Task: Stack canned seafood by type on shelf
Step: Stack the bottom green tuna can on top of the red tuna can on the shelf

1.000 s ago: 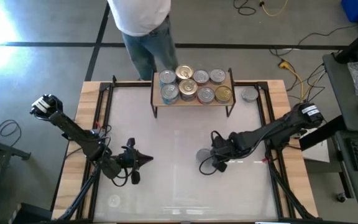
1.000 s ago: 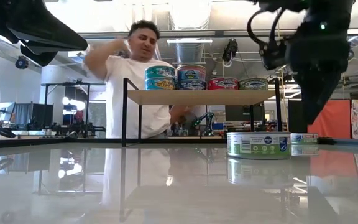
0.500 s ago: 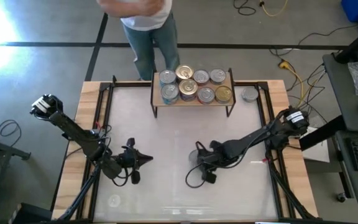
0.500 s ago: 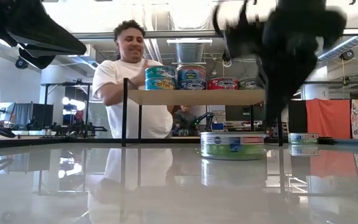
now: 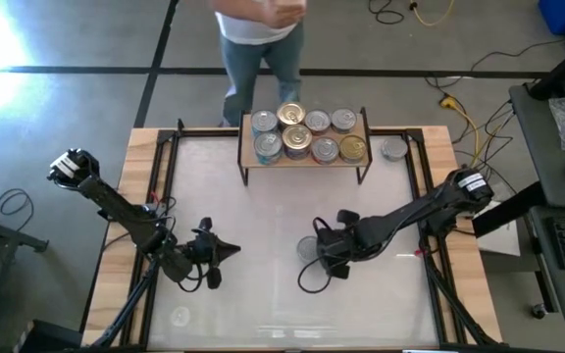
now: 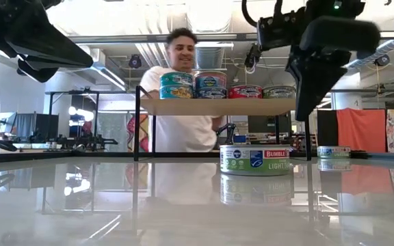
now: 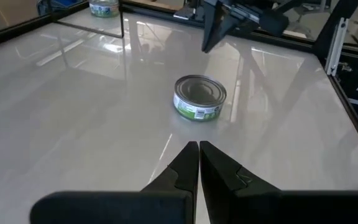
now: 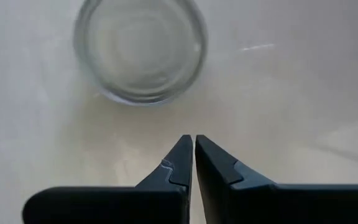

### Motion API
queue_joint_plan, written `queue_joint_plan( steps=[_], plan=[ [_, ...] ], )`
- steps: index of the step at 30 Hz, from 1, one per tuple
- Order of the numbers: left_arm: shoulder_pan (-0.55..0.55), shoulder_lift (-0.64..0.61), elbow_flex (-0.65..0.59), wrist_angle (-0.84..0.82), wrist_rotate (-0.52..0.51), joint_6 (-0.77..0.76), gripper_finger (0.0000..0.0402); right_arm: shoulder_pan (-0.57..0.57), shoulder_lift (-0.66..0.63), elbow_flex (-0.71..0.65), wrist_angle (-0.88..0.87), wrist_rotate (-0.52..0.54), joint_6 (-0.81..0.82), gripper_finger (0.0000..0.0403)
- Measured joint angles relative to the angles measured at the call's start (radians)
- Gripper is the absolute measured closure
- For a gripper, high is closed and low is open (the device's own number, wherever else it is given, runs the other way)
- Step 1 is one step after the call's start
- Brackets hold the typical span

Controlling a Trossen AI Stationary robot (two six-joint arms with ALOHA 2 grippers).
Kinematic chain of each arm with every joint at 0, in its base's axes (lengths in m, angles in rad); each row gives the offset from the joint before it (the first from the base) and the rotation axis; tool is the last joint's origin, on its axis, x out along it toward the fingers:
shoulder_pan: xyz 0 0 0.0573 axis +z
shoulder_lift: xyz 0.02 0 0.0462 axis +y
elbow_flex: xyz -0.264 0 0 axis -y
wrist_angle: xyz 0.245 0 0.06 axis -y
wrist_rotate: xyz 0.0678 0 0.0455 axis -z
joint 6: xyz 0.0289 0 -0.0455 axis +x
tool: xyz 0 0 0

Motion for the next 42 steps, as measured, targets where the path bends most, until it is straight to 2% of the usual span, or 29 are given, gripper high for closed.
queue_joint_plan(
  steps=[5, 11, 15, 22, 27, 30, 33, 39, 42],
  plan=[
    [0.0, 0.0, 0.0, -0.001, -0.046, 0.013, 0.0401, 0.001, -0.042, 0.0, -0.002, 0.16, 0.038, 0.039],
    [0.0, 0.0, 0.0, -0.033, -0.05, 0.016, 0.0401, -0.003, -0.202, -0.016, -0.025, 0.389, 0.111, 0.039],
    [0.0, 0.0, 0.0, -0.052, -0.051, 0.02, 0.0401, -0.04, -0.33, -0.031, -0.022, 0.437, 0.12, 0.039],
    [0.0, 0.0, 0.0, -0.053, -0.051, 0.046, 0.0401, -0.207, -0.469, -0.043, -0.022, 0.433, 0.071, 0.039],
    [-0.003, 0.013, 0.0, -0.048, -0.051, 0.021, 0.0401, -0.272, -0.482, -0.063, -0.022, 0.332, -0.045, 0.039],
    [-0.003, 0.068, 0.0, -0.026, -0.051, 0.009, 0.0401, -0.253, -0.479, -0.116, -0.007, 0.224, -0.111, 0.039],
    [-0.002, 0.159, 0.001, 0.053, -0.052, 0.009, 0.0401, -0.208, -0.478, -0.207, 0.051, 0.15, -0.101, 0.039],
    [-0.001, 0.383, 0.014, 0.303, -0.07, 0.008, 0.0401, -0.106, -0.467, -0.416, 0.376, 0.083, -0.037, 0.039],
    [0.005, 0.476, 0.026, 0.414, -0.075, -0.007, 0.0398, -0.061, -0.427, -0.474, 0.497, 0.061, -0.007, 0.039]
  ],
)
